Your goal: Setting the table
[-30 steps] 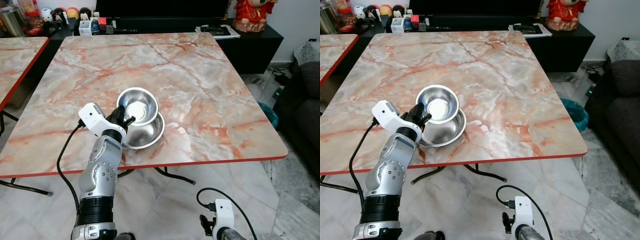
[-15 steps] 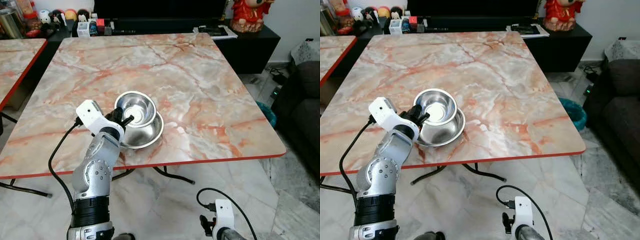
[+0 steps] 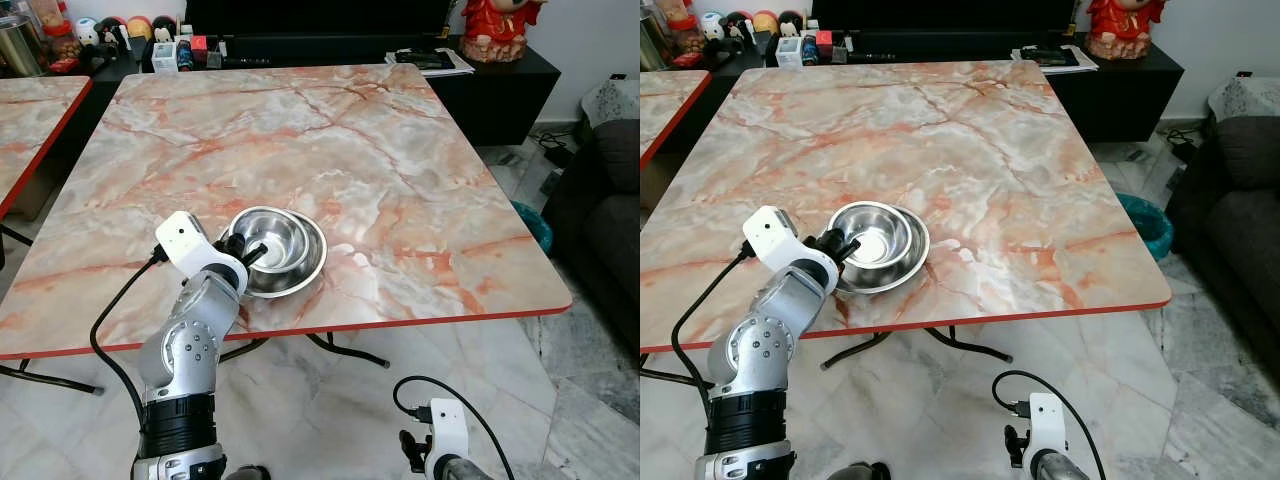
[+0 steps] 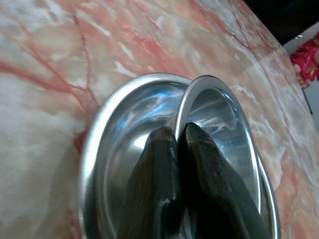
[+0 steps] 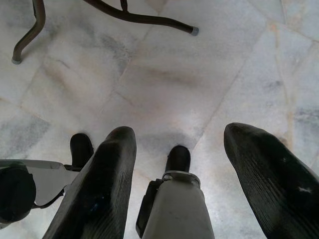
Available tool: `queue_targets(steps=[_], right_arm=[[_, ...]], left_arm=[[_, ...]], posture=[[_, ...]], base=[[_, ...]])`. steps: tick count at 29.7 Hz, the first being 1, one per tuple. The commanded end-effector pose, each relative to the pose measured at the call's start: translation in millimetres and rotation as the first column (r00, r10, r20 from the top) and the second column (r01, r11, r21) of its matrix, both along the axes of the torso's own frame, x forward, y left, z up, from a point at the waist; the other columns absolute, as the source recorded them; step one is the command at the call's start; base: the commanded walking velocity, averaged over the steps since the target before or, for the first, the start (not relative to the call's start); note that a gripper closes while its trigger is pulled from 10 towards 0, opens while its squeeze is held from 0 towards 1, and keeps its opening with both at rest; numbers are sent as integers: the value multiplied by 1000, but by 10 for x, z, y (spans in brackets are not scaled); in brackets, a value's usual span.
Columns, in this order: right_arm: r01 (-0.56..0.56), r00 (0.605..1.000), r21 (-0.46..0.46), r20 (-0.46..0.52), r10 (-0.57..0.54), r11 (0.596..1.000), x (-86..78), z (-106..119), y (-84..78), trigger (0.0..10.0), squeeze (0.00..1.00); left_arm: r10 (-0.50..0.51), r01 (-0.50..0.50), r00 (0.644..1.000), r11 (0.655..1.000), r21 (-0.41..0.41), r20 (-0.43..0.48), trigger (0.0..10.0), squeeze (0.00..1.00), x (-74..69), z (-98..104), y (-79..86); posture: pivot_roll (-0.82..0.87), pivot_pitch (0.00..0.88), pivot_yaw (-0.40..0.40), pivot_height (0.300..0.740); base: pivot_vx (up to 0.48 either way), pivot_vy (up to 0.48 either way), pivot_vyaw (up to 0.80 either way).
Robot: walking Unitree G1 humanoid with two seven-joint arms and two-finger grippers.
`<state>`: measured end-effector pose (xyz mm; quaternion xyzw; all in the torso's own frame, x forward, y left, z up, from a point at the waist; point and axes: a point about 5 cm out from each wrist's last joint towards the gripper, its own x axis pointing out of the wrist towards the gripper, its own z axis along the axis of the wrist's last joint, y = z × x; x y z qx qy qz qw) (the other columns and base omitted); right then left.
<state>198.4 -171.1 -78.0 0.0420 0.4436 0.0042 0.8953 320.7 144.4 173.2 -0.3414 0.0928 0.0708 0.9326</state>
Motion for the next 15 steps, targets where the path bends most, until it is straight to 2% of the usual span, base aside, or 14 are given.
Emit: queue_targets(steps=[1,2,3,4,11,12,15], right_arm=[[4,1000,-2,-18,-4,1000,-35,-19,-17,10000,0],[3,1000,-2,-18,-3,1000,-34,-18,-16,10000,0],[3,1000,-1,-17,-3,1000,-32,-18,-14,10000,0],[2,1000,-1,-17,-2,1000,-32,-17,-13,10000,0],[3,1000,0,-16,-3,1000,-27,-15,-10,10000,0],[3,1000,1,-16,-3,1000,-25,-15,-7,10000,0],[4,1000,2,-16,-4,1000,-25,-15,-4,10000,0]], left_arm=[[-1,1,1000,1000,3,-8,10000,0,-15,14,-2],[-2,2,1000,1000,4,-10,10000,0,-15,15,-3],[-5,6,1000,1000,7,-13,10000,110,-14,14,-7],[-7,7,1000,1000,8,-15,10000,133,-14,11,-10],[-17,17,1000,1000,0,-16,10000,114,-8,2,-24],[-32,32,999,999,-2,-17,10000,55,0,-2,-44],[-34,34,999,999,-5,-21,10000,75,9,-1,-55]], posture=[[119,106,-47,715],[119,106,-47,715],[118,106,-47,715],[118,106,-47,715],[117,104,-46,715],[116,105,-44,715],[115,103,-43,715]], base=[[0,0,0],[0,0,0],[0,0,0],[0,0,0],[0,0,0],[0,0,0],[0,0,0]])
